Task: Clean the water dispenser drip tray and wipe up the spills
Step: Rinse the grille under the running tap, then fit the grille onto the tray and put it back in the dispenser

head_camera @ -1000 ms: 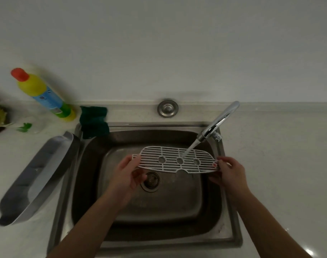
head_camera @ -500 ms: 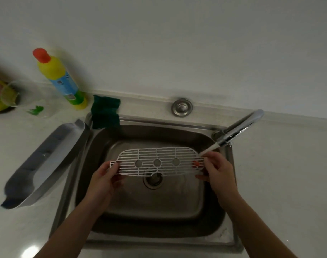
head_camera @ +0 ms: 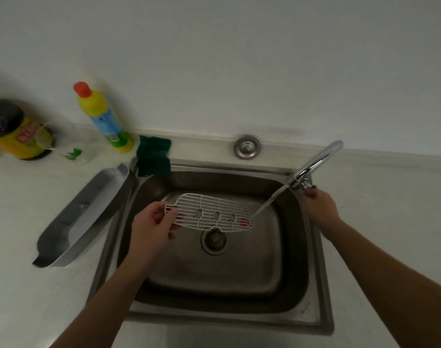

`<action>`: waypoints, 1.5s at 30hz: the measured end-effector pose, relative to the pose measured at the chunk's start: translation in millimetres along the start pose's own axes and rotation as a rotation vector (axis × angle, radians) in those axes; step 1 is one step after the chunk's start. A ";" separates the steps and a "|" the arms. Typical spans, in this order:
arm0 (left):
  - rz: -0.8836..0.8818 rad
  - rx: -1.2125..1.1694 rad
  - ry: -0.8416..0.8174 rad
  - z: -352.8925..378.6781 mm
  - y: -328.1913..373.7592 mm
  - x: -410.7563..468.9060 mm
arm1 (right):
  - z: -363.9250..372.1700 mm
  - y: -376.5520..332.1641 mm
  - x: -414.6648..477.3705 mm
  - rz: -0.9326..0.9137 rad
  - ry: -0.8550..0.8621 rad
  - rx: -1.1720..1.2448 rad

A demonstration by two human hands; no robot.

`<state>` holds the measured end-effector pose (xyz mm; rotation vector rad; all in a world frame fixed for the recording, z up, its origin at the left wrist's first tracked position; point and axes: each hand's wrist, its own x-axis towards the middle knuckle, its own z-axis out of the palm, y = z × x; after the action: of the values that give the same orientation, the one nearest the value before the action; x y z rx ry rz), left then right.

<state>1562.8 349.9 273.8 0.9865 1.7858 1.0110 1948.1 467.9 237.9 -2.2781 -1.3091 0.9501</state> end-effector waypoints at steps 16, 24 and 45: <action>0.153 0.482 0.267 17.3 12.8 -107.2 | 49.9 79.2 -111.4 -0.050 -0.369 0.275; 0.259 0.385 0.397 1.8 18.3 -103.3 | 47.9 100.2 -132.9 -0.123 -0.343 0.191; -0.088 0.212 0.052 -82.3 -62.0 -47.0 | 94.1 -24.0 -186.1 -0.577 -0.215 -0.276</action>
<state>1489.7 264.9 257.6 1.0076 1.9925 0.8111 1802.4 317.8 255.0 -1.8177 -2.1467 0.8554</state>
